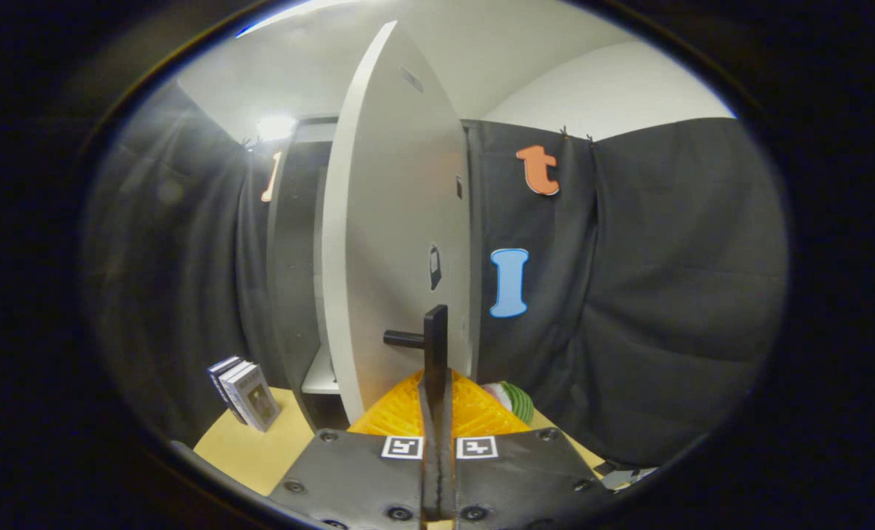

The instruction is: Open the shoe cabinet door, grab the shoes and put them into the shoe cabinet, then close the shoe cabinet door.

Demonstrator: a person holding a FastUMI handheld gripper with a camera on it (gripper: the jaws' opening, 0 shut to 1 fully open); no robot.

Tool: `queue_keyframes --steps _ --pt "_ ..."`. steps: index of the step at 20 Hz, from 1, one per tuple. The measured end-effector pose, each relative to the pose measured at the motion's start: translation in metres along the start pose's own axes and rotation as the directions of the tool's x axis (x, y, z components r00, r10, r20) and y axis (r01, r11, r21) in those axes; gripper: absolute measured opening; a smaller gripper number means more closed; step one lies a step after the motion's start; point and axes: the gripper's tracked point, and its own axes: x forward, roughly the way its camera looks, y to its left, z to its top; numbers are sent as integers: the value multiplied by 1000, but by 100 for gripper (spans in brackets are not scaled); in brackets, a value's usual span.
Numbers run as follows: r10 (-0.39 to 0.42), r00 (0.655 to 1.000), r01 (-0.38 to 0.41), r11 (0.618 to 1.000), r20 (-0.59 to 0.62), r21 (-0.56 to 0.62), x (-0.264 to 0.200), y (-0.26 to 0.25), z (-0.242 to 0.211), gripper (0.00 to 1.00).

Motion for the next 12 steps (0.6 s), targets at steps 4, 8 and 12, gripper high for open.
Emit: queue_keyframes --steps 4,8,12 --pt "15 1000 -15 1000 2 5 -3 -34 -1 2" --pt "30 998 -29 999 -47 31 -1 -70 -17 2" --pt "-25 999 26 999 -47 31 6 -117 -17 2"
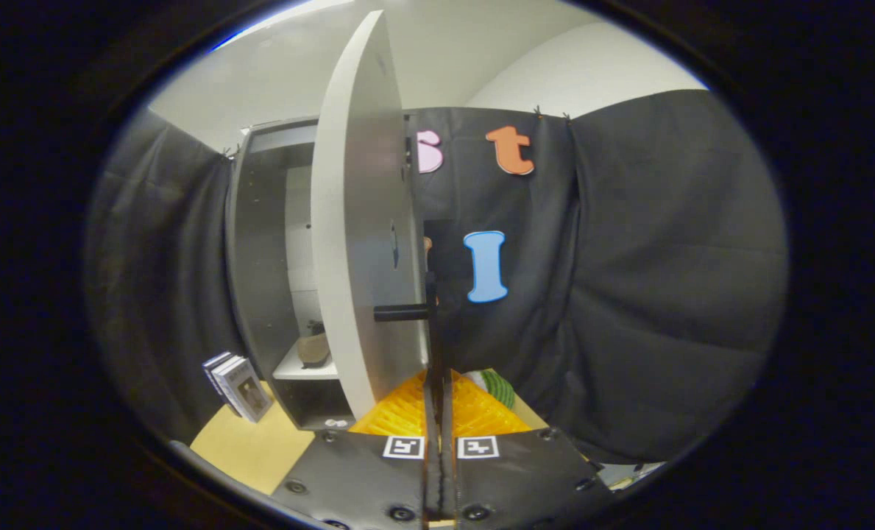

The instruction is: Open the shoe cabinet door, grab the shoes and put them into the shoe cabinet, then close the shoe cabinet door.

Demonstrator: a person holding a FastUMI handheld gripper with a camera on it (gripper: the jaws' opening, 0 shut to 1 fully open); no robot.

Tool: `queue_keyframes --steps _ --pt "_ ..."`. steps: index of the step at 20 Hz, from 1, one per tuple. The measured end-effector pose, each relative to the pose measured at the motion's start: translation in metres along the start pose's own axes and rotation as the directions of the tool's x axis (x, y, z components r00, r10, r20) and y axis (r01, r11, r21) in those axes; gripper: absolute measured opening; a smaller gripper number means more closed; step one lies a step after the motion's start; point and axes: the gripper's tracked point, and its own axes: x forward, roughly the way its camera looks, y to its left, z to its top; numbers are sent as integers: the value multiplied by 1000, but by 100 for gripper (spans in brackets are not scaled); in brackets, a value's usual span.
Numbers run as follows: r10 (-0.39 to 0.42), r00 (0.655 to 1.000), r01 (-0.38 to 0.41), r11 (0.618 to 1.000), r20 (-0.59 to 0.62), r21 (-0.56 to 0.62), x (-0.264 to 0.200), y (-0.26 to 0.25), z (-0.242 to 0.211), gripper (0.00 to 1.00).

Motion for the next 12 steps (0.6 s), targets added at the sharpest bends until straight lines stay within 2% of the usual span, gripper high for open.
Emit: queue_keyframes --steps 6,9,12 --pt "88 996 -88 996 -19 -9 7 -22 -1 2" --pt "64 998 -64 998 -27 -25 1 -44 -2 2" --pt "-6 1000 6 1000 -20 -1 -6 -71 -2 2"
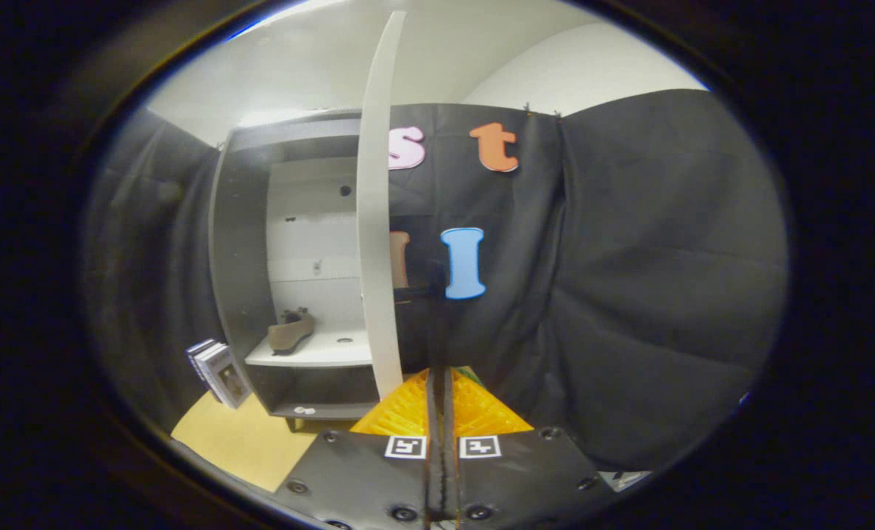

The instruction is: Open the shoe cabinet door, grab the shoes and put them into the shoe cabinet, then close the shoe cabinet door.

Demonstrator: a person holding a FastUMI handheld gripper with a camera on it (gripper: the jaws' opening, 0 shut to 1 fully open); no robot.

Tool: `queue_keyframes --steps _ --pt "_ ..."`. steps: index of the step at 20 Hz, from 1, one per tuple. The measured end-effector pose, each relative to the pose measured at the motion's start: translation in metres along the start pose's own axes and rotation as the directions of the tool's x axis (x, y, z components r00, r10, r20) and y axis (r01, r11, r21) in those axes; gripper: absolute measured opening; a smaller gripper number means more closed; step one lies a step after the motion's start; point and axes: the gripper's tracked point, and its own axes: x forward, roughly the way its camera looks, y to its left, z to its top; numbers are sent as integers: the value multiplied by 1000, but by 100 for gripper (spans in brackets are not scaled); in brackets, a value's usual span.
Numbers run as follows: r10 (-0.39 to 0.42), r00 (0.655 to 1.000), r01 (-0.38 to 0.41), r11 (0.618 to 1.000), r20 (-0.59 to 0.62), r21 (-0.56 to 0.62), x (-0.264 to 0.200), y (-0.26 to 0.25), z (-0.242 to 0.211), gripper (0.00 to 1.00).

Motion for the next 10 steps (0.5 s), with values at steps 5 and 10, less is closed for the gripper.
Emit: queue_keyframes --steps 5,10 --pt "13 1000 -14 999 12 31 -15 11 -1 2" --pt "84 996 -83 996 20 -9 -27 57 -17 2"
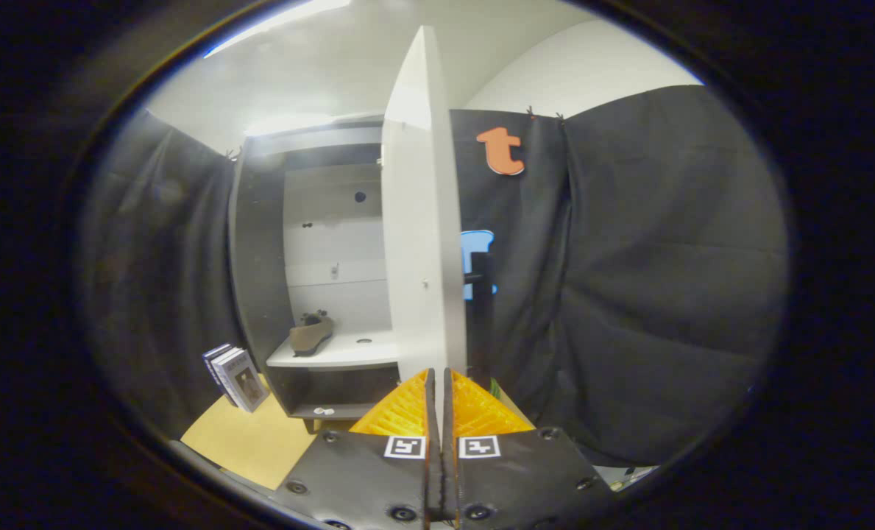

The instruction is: Open the shoe cabinet door, grab the shoes and put them into the shoe cabinet, then close the shoe cabinet door.

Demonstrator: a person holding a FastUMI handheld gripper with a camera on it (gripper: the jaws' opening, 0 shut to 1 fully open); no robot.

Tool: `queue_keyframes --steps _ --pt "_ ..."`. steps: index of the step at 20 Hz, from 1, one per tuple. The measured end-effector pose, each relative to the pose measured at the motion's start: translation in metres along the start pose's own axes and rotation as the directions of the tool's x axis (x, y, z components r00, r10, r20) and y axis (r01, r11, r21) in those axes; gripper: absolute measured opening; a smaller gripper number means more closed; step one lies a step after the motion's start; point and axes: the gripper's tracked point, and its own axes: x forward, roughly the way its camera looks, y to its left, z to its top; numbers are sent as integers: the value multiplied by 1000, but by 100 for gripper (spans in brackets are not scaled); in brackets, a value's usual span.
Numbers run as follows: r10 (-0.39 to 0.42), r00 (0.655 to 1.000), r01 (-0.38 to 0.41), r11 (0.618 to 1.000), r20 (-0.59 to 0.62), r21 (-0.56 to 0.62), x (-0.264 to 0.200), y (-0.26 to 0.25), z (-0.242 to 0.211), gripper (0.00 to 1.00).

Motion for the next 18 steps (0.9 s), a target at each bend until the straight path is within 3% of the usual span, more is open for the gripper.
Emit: queue_keyframes --steps 11,14,18 --pt "172 972 -188 978 -160 -91 39 120 -103 2" --pt "194 951 -223 970 -243 -98 54 139 -154 2" --pt "230 898 -283 955 -376 -92 69 168 -224 2"
